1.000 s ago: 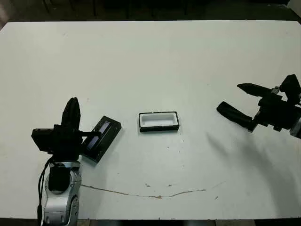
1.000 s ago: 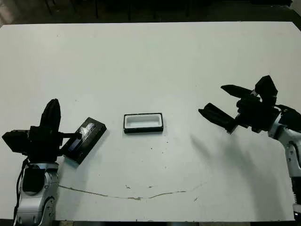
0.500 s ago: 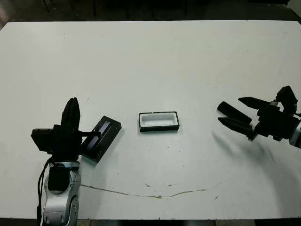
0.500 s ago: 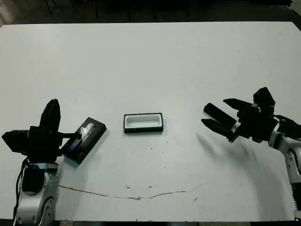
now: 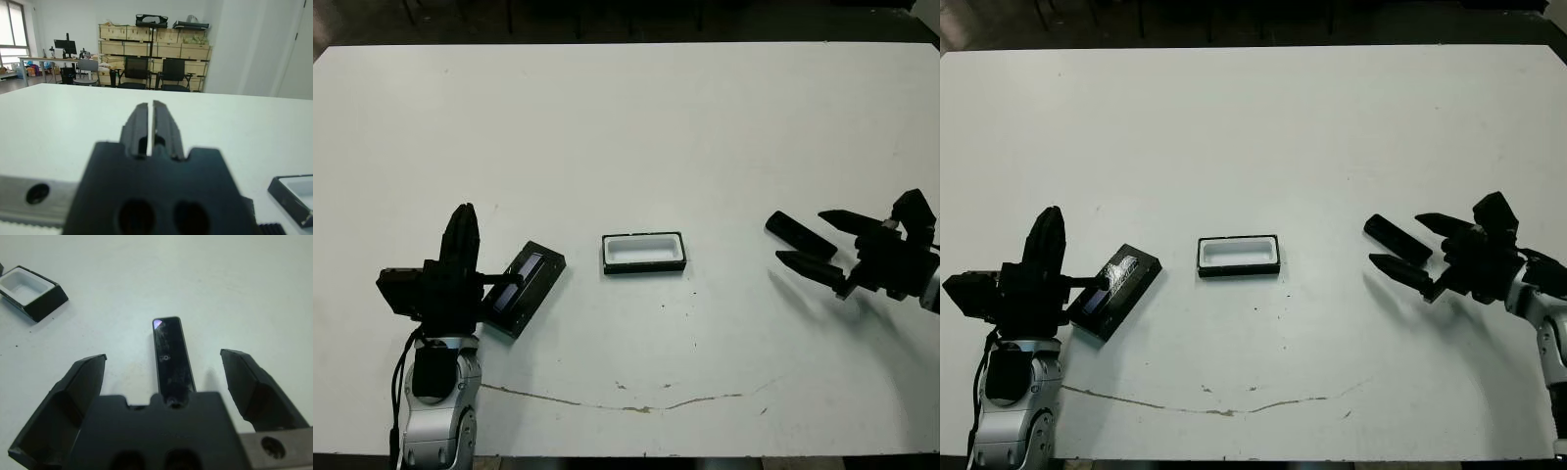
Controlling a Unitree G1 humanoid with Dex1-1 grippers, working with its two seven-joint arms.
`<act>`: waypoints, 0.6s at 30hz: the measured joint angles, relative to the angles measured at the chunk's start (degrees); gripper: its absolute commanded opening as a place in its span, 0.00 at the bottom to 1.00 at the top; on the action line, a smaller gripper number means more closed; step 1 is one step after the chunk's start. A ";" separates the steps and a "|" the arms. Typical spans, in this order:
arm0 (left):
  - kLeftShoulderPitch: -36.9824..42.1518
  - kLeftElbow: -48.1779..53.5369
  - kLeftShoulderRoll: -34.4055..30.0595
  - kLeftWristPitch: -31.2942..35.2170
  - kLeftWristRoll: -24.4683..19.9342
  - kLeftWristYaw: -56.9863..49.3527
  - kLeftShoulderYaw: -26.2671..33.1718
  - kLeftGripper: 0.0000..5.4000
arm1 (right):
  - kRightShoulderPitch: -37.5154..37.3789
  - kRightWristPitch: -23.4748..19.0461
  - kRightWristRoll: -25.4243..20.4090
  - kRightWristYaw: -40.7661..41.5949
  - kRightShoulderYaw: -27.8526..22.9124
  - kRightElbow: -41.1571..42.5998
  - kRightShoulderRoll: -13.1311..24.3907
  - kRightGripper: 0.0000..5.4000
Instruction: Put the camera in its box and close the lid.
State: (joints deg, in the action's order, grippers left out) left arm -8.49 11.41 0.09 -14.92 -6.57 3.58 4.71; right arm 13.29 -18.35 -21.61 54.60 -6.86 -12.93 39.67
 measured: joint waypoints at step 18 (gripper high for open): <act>-0.03 -0.46 -0.03 -0.45 -0.22 0.46 0.23 0.00 | -0.44 2.16 0.85 0.51 0.39 -3.58 -1.93 1.00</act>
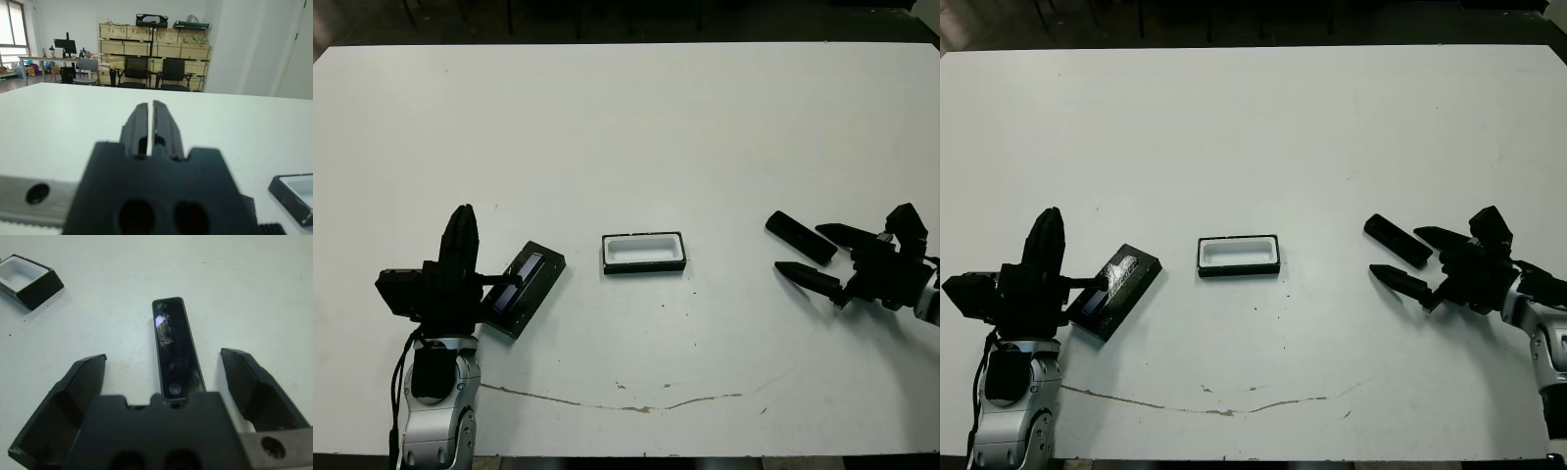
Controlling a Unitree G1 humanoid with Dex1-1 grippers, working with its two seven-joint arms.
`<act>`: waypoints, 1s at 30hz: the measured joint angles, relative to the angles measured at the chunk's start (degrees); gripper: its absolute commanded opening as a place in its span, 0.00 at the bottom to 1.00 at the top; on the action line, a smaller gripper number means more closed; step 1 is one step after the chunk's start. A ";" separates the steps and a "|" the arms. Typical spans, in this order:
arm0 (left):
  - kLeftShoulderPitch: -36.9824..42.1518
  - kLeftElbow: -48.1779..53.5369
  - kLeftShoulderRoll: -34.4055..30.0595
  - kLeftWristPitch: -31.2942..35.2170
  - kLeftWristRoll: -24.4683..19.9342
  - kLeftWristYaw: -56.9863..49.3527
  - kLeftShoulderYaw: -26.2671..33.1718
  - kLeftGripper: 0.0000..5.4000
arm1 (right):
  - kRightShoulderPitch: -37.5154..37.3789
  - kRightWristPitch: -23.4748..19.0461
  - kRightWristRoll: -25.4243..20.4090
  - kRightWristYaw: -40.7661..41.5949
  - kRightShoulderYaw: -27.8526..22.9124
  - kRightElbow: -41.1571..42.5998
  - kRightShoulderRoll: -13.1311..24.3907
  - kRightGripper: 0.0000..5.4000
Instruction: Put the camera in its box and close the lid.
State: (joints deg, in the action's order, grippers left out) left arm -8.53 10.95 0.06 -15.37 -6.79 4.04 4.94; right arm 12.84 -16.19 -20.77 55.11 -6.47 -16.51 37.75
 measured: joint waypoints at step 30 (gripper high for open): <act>0.10 -0.05 -0.18 0.08 -0.12 0.25 0.69 0.00 | -4.18 0.36 6.37 -8.93 0.92 9.57 0.01 0.31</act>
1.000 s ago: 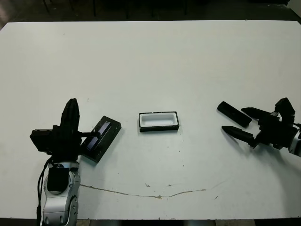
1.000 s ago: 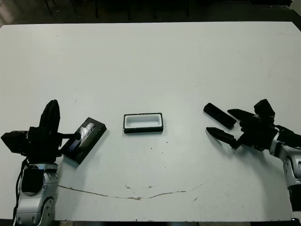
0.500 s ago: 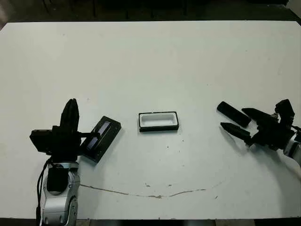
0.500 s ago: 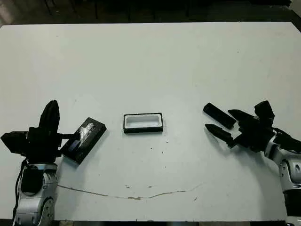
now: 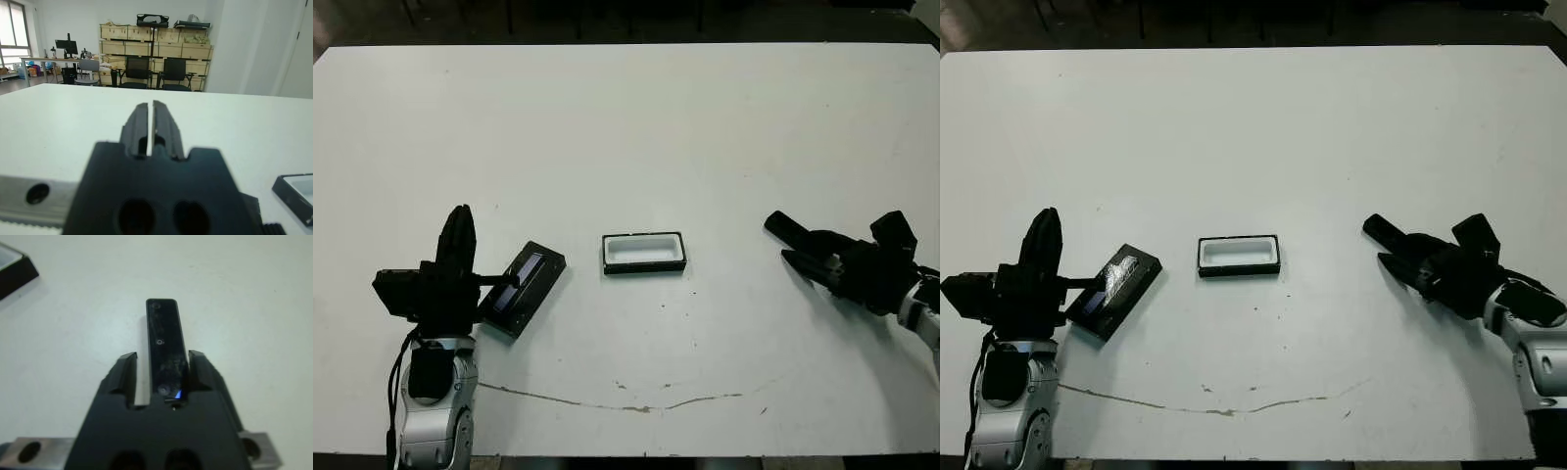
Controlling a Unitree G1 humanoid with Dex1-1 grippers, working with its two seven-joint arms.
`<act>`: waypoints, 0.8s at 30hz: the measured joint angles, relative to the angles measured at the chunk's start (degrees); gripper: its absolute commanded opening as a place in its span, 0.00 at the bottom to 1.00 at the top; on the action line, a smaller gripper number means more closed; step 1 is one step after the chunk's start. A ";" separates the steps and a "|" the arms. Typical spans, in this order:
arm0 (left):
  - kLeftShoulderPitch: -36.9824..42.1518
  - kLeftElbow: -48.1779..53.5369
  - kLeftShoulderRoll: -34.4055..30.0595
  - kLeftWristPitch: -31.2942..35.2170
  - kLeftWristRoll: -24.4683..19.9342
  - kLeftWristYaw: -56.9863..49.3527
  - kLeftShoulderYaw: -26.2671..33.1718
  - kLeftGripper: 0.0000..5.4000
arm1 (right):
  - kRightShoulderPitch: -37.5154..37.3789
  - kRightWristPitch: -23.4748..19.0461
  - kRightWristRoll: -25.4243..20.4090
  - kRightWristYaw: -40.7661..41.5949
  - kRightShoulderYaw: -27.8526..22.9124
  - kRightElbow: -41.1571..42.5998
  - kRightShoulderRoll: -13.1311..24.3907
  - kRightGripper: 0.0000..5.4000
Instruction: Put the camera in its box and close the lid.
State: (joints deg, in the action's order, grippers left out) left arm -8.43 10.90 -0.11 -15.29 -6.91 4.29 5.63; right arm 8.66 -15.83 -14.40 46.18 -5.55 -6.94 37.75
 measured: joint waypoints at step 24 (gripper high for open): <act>0.03 -0.27 0.03 -0.32 0.13 0.20 -0.17 0.00 | 9.95 -7.22 -13.10 -1.65 -6.05 11.23 -3.93 0.12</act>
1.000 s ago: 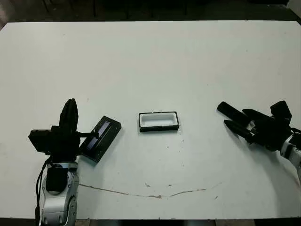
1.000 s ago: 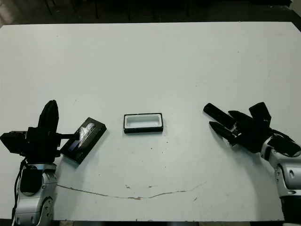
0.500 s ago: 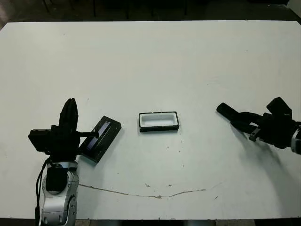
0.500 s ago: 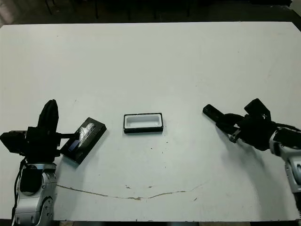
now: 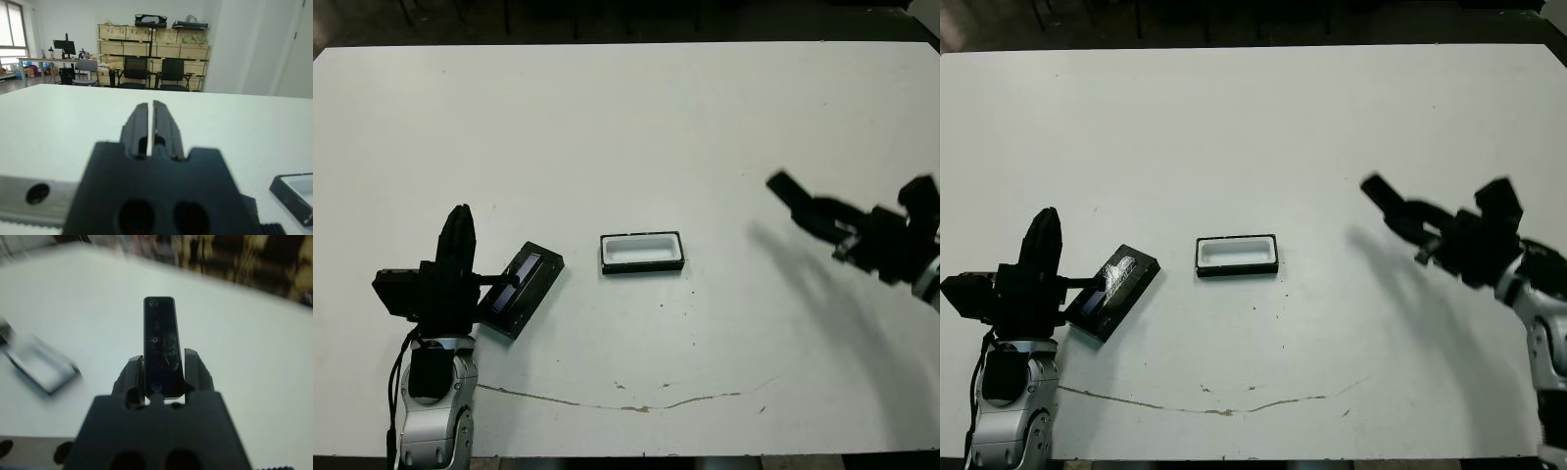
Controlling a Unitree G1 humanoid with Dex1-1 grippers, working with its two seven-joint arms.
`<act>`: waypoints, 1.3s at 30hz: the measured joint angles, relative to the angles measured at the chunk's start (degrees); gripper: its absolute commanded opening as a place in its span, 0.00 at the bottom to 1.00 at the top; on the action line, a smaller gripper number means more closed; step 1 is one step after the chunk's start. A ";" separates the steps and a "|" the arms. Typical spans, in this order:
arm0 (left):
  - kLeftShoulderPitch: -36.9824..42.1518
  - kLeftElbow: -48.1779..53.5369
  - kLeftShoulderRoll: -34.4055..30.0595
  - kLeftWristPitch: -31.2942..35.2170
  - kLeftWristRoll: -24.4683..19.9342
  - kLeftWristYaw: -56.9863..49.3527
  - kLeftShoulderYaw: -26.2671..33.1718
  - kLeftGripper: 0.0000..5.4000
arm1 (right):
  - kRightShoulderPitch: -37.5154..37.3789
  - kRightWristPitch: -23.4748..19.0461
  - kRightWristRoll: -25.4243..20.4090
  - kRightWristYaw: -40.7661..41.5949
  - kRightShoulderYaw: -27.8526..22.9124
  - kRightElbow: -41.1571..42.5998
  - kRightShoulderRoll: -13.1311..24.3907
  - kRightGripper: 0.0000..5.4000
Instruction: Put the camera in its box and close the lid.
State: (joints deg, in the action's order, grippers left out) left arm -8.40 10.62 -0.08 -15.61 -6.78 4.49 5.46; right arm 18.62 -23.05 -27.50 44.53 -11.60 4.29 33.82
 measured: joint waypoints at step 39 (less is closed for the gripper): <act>-0.18 -0.99 0.13 -1.20 1.13 -0.95 -0.62 0.00 | 28.43 5.24 20.39 32.63 34.95 -14.72 -0.84 0.12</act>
State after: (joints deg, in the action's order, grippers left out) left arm -8.58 9.63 0.05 -16.81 -5.65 3.54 4.84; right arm 47.04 -17.81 -7.11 77.16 23.35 -10.43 32.98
